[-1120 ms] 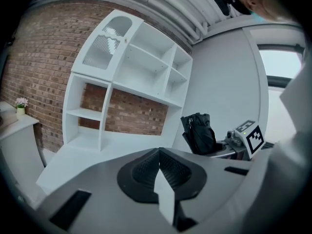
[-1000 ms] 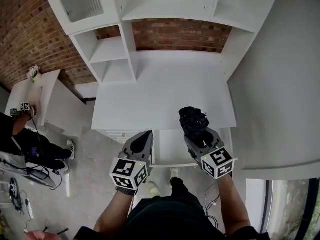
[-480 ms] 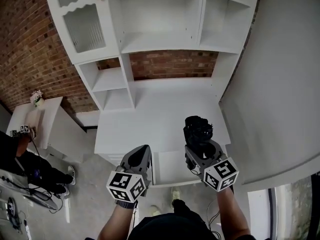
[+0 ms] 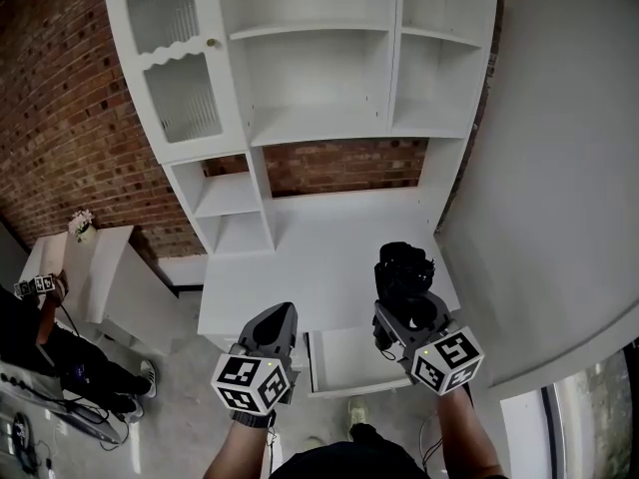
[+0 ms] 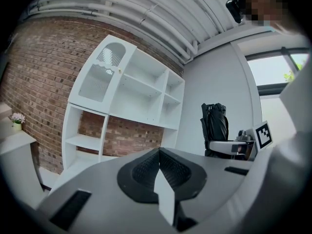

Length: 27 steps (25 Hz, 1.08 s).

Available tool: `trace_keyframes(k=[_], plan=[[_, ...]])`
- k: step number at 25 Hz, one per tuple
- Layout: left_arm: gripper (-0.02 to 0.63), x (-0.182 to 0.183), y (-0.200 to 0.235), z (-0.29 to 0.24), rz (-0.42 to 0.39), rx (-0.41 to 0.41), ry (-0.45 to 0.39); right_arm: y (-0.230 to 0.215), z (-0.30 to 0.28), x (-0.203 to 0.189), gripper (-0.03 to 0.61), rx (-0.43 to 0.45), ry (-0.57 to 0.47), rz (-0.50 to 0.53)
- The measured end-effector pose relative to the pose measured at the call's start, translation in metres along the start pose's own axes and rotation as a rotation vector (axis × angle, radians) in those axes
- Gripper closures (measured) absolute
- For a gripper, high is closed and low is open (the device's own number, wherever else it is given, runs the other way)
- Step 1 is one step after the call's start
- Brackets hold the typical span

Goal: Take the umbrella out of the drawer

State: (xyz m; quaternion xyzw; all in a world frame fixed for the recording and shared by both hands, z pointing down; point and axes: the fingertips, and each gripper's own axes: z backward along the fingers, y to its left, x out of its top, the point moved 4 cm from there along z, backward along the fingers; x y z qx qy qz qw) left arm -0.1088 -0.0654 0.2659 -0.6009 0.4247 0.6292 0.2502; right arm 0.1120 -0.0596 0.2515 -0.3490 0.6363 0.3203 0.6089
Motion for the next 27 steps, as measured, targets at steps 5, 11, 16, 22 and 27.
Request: trace_keyframes(k=[5, 11, 16, 22, 27], plan=[[0.607, 0.007, 0.004, 0.007, -0.005, 0.002, -0.008, 0.007, -0.001, 0.006, 0.365, -0.009, -0.007, 0.023], [0.607, 0.013, 0.003, 0.01, -0.022, -0.001, -0.022, 0.011, -0.002, 0.012, 0.365, -0.007, -0.016, 0.03], [0.607, 0.015, 0.003, 0.013, -0.029, 0.007, -0.033, 0.012, 0.0, 0.015, 0.364, -0.005, -0.029, 0.031], [0.607, 0.017, 0.008, 0.012, -0.028, 0.01, -0.031, 0.013, -0.006, 0.018, 0.364, -0.001, -0.032, 0.023], [0.607, 0.015, 0.006, 0.013, -0.031, 0.01, -0.034, 0.013, -0.005, 0.015, 0.365, 0.0, -0.033, 0.023]])
